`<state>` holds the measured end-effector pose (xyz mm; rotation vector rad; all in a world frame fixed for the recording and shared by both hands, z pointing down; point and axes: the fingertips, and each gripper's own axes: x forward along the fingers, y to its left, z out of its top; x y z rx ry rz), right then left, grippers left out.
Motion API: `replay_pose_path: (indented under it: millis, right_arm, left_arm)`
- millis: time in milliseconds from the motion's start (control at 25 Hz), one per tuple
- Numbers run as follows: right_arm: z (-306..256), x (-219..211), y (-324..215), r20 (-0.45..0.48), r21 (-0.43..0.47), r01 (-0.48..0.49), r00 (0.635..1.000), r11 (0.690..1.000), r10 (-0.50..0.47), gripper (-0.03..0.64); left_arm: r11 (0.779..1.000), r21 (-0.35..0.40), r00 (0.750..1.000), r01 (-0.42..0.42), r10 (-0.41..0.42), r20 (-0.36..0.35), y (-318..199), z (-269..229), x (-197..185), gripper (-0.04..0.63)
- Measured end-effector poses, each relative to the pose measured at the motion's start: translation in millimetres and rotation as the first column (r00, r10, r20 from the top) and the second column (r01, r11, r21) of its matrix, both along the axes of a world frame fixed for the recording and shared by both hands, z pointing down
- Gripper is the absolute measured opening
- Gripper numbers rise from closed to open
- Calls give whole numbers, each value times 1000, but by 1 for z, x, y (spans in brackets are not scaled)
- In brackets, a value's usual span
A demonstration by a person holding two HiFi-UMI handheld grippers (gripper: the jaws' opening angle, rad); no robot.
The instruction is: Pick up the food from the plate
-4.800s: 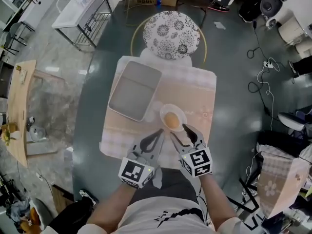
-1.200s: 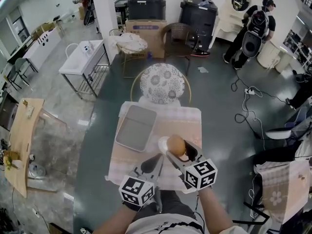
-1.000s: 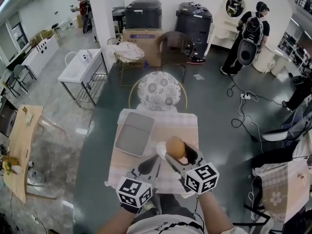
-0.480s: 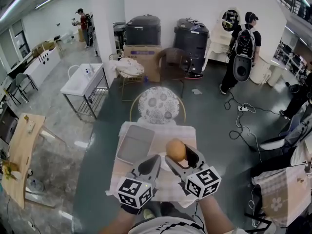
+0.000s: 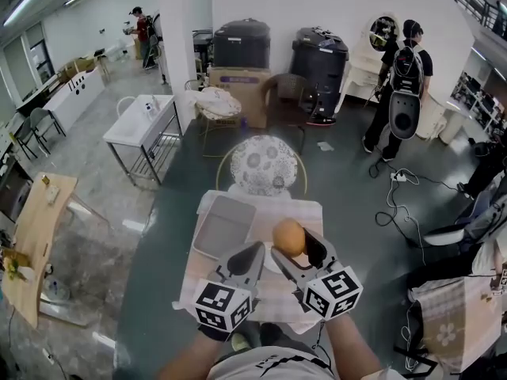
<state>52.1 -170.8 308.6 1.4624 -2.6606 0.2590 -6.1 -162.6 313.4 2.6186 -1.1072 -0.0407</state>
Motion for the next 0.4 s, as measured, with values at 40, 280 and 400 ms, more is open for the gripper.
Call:
replay_pose_path:
  millis: [40,280,400]
  right_arm:
    - [1,1,0,1,0,-3,1000,1000,3,313]
    - [1,2,1,-5,2,-5,1000,1000,5,313]
    - [-3,3,-1,-7,10,-6,1000,1000,6,313]
  left_arm:
    - [1000,2,1000,3,-3,0,0,0,0,5]
    - [1000,4,1000,11,-11,-6,-1,1,-1,5]
    - [1000,10,1000,12,-12,-4,-2,-2,1,5]
